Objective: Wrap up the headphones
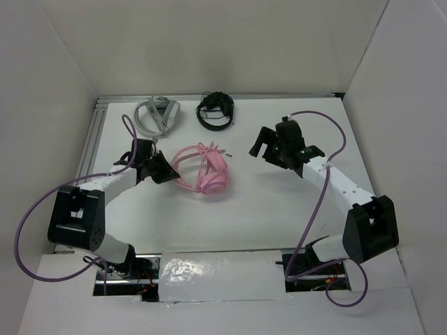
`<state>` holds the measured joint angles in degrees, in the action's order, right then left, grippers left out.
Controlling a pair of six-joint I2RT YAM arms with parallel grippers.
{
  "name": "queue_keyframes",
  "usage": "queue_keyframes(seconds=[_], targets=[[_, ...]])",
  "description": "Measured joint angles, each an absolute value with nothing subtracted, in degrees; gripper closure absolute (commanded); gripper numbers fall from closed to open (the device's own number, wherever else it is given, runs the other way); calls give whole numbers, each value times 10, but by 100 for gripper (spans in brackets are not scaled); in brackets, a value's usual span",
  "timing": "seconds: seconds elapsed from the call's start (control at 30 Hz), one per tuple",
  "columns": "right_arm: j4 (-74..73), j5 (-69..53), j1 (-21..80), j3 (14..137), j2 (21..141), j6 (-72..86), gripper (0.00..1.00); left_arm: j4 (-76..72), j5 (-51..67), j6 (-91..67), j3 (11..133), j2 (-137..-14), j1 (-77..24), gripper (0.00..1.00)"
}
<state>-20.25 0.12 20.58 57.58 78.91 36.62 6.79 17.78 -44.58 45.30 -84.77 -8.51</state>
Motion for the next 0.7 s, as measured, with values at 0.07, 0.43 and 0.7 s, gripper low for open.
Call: queue_keyframes(seconds=[0.07, 0.43, 0.7], targets=[[-202, 4, 206, 572, 785, 366, 0, 72, 172, -456, 454, -854, -79, 100], [-203, 21, 206, 564, 782, 370, 0, 99, 129, -482, 468, -893, -72, 92], [-204, 30, 206, 557, 780, 374, 0, 120, 122, -491, 495, -907, -72, 52]])
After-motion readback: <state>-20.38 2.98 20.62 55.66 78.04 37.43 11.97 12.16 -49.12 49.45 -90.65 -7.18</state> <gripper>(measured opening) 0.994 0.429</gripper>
